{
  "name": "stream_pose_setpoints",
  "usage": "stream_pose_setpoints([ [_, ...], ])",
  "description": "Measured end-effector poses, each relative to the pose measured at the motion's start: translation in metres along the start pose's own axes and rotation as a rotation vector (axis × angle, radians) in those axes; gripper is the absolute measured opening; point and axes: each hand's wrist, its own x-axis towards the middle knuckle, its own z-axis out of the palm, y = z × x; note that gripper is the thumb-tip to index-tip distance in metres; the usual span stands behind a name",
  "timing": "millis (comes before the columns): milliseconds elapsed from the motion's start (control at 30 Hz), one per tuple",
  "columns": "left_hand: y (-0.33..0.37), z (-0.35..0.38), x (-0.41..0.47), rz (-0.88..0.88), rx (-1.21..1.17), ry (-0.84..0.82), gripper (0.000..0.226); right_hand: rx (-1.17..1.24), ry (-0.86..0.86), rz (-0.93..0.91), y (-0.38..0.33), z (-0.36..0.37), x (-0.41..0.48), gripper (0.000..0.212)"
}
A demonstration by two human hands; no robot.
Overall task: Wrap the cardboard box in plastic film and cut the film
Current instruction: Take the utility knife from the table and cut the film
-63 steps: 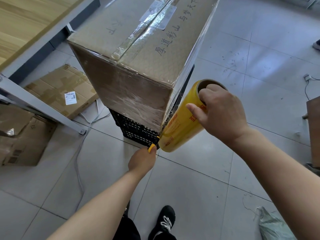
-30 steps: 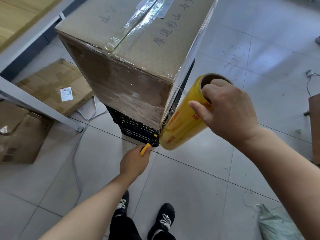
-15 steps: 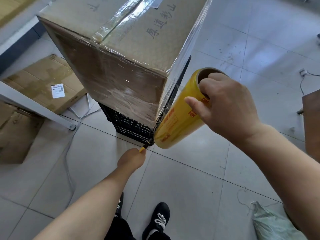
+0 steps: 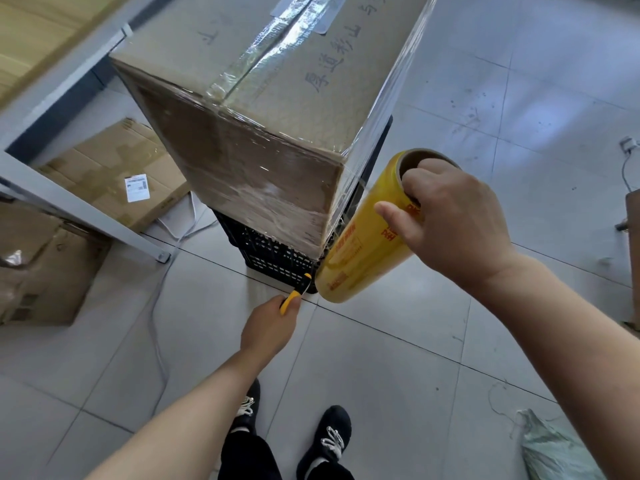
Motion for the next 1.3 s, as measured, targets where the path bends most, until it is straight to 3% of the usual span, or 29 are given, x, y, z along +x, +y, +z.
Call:
stream_pose_setpoints([
  [167,0.008,0.008,0.003,0.035,0.011,-0.008,0.038,-0.020,-0.005,-0.010,-0.001,0.001,-0.001,0.038],
  [367,0.017,-0.006,-0.019,0.228,0.061,0.132,0.032,-0.025,-0.010,0.000,0.002,-0.002,0.001,0.038],
  [533,0.034,-0.015,-0.045,0.420,-0.166,0.195,0.023,-0.005,-0.009,0.023,0.001,0.000,-0.001,0.041],
  [667,0.056,-0.020,-0.044,0.428,-0.232,0.221,0.027,-0.004,-0.011,0.027,-0.001,0.002,-0.003,0.043],
  [900,0.064,-0.012,-0.028,0.313,-0.098,0.173,0.034,-0.013,-0.014,0.012,-0.002,0.000,-0.005,0.042],
  [1167,0.061,0.003,-0.021,0.071,0.094,-0.020,0.044,-0.045,-0.067,0.048,0.008,0.016,-0.023,0.042],
  [1300,0.060,0.002,-0.030,0.149,0.213,0.081,0.041,-0.064,-0.094,0.092,0.023,0.019,-0.036,0.044],
])
